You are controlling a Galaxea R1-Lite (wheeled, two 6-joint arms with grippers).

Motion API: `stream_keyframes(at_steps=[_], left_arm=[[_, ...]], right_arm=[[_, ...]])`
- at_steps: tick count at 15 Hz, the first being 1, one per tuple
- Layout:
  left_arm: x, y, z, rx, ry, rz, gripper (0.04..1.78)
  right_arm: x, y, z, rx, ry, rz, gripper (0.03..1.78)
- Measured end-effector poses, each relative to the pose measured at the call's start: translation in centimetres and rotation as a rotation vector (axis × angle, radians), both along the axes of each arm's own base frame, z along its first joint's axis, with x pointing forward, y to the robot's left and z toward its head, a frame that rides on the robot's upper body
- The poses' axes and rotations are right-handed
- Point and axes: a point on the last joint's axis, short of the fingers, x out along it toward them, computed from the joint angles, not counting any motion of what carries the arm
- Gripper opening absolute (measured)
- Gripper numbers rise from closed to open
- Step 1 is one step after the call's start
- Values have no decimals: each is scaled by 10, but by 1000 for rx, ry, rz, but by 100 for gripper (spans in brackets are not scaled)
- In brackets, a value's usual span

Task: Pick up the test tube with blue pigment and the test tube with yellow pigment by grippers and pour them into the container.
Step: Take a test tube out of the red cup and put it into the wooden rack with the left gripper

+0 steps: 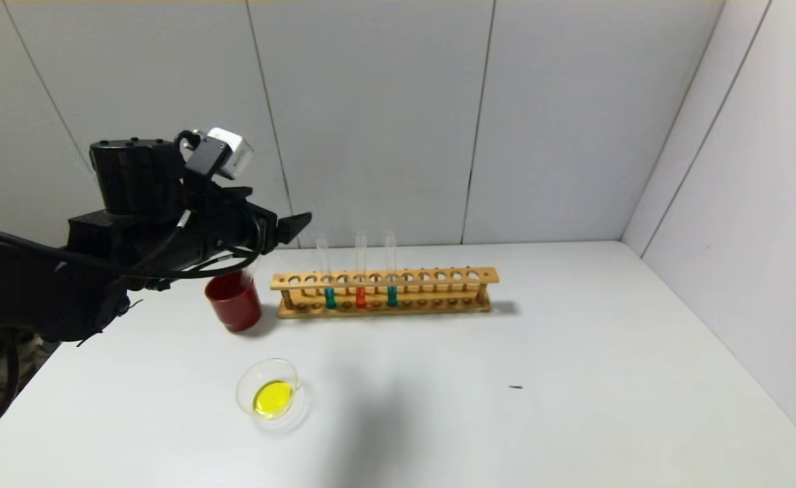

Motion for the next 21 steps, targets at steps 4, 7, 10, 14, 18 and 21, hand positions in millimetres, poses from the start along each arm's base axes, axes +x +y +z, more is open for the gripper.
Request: stream_keyframes(at_steps=[4, 7, 10, 14, 18, 21], left_arm=[[10, -16, -23, 9, 63, -33, 175], [22, -22, -44, 22, 115, -40, 175], [35, -27, -60, 19, 102, -42, 175], [49, -32, -76, -4, 125, -38, 174], [56, -34, -85, -6, 145, -35, 147], [62, -36, -90, -4, 150, -36, 99]], right_arm=[[0, 0, 0, 0, 0, 0, 175], [0, 0, 0, 0, 0, 0, 175], [0, 0, 0, 0, 0, 0, 175], [0, 0, 0, 0, 0, 0, 175], [0, 0, 0, 0, 0, 0, 175], [0, 0, 0, 0, 0, 0, 175]])
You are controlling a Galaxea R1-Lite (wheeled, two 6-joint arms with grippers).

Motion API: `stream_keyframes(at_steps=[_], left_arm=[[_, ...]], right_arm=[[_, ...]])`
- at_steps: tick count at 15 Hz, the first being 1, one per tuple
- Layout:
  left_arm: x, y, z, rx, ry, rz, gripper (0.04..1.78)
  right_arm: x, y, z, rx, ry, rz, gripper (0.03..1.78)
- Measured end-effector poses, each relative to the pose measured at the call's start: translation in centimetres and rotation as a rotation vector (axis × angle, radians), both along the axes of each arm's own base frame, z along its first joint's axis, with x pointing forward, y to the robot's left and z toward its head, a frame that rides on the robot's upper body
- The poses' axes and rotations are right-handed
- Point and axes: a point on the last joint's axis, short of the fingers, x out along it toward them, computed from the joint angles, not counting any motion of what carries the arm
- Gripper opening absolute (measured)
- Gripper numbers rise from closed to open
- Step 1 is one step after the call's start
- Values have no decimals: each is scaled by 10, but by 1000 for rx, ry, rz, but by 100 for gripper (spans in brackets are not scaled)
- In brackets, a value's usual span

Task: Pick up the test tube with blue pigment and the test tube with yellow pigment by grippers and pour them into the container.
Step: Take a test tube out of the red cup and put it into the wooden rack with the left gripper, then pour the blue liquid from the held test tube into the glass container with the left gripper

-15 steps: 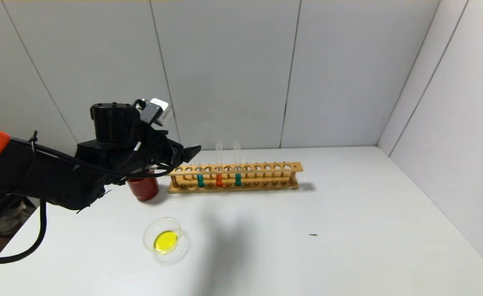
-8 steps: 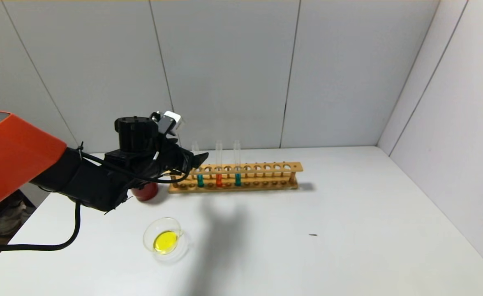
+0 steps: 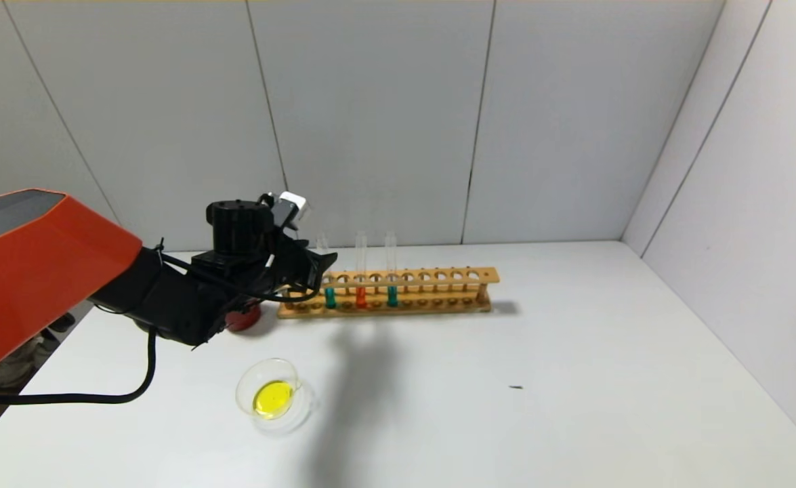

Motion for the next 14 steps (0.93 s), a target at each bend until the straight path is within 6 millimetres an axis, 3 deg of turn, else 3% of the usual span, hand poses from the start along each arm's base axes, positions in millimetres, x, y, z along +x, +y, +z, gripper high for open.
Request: stream_keyframes(at_steps=[4, 10, 14], left_arm=[[6, -8, -7, 1, 6, -13, 35], [5, -9, -5, 1, 7, -15, 31], [-7, -5, 31, -13, -39, -15, 31]], right_arm=[[0, 0, 0, 0, 0, 0, 175], [0, 0, 0, 0, 0, 0, 175], [0, 0, 0, 0, 0, 0, 175]])
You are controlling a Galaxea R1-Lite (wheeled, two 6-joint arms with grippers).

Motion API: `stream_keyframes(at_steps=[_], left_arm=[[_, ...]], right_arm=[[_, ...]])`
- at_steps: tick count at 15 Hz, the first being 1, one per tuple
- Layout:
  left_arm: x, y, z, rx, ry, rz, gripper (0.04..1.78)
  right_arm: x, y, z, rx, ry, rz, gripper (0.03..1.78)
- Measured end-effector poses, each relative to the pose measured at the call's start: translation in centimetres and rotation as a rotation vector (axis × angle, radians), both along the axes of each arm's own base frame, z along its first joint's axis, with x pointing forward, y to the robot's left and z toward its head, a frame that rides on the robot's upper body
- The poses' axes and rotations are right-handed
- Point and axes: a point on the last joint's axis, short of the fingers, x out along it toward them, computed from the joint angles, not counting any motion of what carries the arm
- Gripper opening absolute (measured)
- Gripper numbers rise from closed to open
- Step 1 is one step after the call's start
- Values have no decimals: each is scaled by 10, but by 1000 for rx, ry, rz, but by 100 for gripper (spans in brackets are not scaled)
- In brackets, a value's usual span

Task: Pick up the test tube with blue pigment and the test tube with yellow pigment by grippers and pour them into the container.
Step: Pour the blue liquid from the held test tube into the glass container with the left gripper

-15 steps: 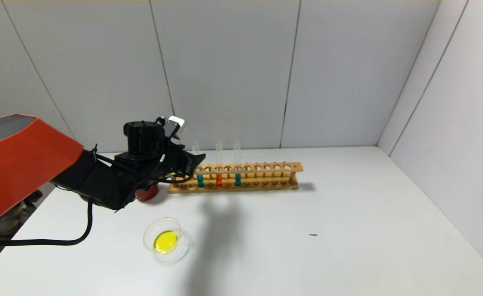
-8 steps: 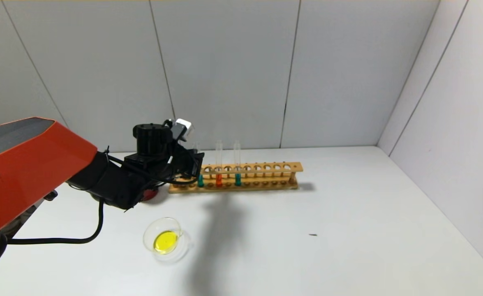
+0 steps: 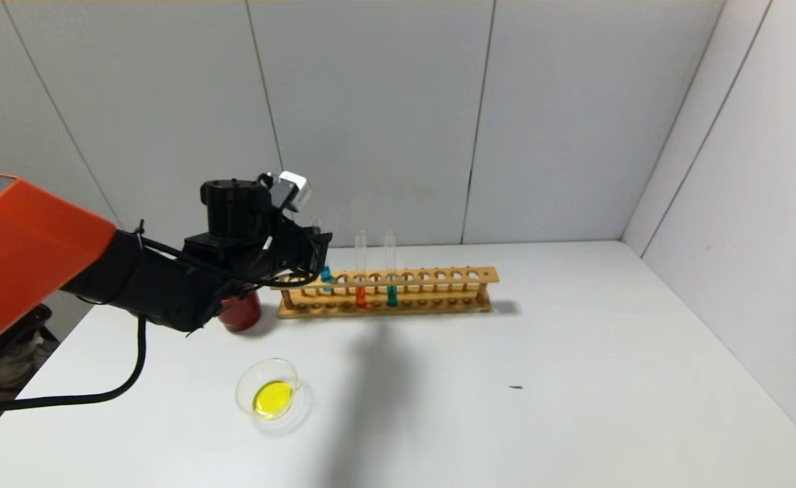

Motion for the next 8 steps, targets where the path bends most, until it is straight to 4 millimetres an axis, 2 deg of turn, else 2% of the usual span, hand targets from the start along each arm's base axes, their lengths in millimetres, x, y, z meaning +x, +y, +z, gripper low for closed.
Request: stream_keyframes(at_steps=[5, 7, 8], left_arm=[[-29, 10, 75, -25, -95, -3, 31], [-45, 14, 95, -27, -123, -10, 31], [-55, 16, 95, -1, -105, -18, 31]], right_arm=[[0, 0, 0, 0, 0, 0, 175], [0, 0, 0, 0, 0, 0, 175], [0, 0, 0, 0, 0, 0, 175]])
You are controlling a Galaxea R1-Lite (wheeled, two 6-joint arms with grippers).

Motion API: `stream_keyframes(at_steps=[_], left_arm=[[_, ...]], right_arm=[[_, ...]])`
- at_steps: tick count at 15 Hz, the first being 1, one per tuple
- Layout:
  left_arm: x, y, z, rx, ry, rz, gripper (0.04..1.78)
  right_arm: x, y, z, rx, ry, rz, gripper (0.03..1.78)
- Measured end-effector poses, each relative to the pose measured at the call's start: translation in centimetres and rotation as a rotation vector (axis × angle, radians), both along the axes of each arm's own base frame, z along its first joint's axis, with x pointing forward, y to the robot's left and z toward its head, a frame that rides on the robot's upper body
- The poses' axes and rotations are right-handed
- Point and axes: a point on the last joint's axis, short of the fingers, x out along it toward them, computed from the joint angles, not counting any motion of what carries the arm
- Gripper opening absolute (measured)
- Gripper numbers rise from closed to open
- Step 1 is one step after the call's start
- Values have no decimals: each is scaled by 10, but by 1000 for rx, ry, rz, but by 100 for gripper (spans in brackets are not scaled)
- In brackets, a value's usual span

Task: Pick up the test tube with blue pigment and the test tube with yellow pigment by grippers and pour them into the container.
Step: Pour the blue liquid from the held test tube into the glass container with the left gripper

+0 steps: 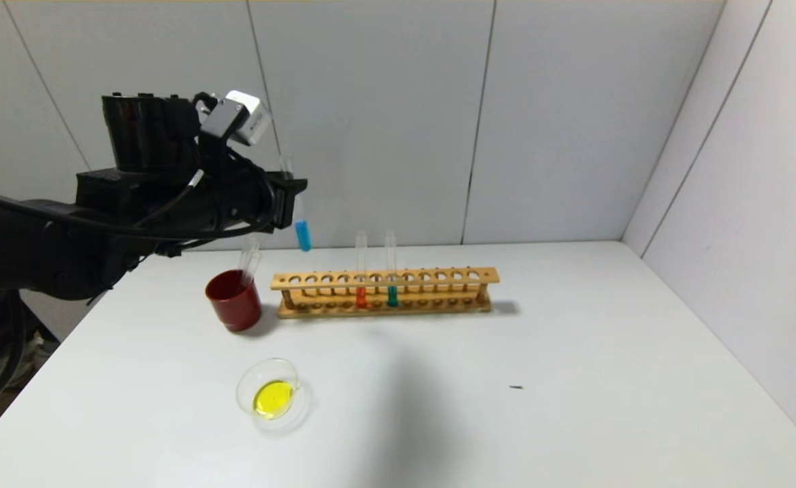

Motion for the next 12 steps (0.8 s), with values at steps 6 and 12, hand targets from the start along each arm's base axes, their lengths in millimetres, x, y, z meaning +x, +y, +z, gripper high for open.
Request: stream_keyframes(at_steps=[6, 12], left_arm=[[-57, 15, -43, 490, -13, -116, 31], [-72, 43, -57, 818, -99, -147, 31]], right_arm=[[0, 0, 0, 0, 0, 0, 175], [0, 0, 0, 0, 0, 0, 175]])
